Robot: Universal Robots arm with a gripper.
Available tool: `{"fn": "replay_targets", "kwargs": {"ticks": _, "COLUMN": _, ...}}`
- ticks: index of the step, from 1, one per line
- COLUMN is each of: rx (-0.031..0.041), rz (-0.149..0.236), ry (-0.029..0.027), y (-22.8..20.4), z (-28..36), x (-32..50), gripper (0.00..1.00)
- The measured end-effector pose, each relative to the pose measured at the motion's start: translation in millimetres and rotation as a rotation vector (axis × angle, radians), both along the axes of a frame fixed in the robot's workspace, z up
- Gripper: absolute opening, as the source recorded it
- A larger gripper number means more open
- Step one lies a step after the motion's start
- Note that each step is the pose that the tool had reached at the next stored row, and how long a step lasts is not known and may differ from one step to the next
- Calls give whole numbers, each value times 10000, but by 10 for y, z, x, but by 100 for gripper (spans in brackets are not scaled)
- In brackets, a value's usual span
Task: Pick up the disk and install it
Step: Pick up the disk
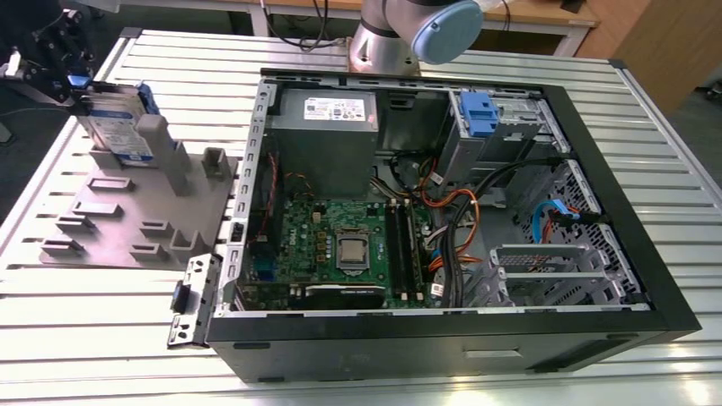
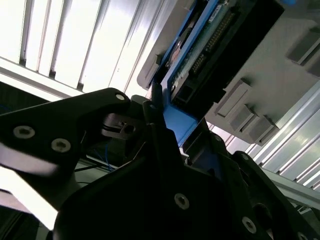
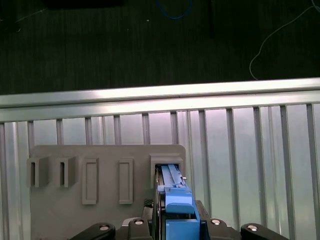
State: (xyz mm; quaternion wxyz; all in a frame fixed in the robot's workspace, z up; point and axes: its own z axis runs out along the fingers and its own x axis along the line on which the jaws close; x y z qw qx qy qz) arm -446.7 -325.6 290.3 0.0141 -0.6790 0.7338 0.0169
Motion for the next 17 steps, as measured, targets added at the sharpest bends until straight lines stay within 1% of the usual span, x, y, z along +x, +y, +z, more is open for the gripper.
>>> {"fn": "replay_targets", "kwargs": {"ticks": 1, "rx": -1, "rz": 0, "ry": 2, "y": 0, "z": 0, "x": 0, "gripper": 43}}
{"fn": "replay_targets", "kwargs": {"ticks": 2, "rx": -1, "rz": 0, "ry": 1, "y": 0, "z": 0, "x": 0, "gripper": 36}}
{"fn": "replay_targets", "kwargs": {"ticks": 11, "rx": 1, "rz": 0, "ry": -2, "y": 0, "z": 2, "x": 0, "gripper": 36}}
{"fn": "replay_targets", "kwargs": {"ticks": 13, "rx": 1, "rz": 0, "ry": -2, "y": 0, "z": 23, "x": 0, "gripper": 36}}
{"fn": "replay_targets", "kwargs": {"ticks": 17, "rx": 1, "rz": 0, "ry": -1, "y": 0, "z": 92, "x": 0, "gripper": 36}}
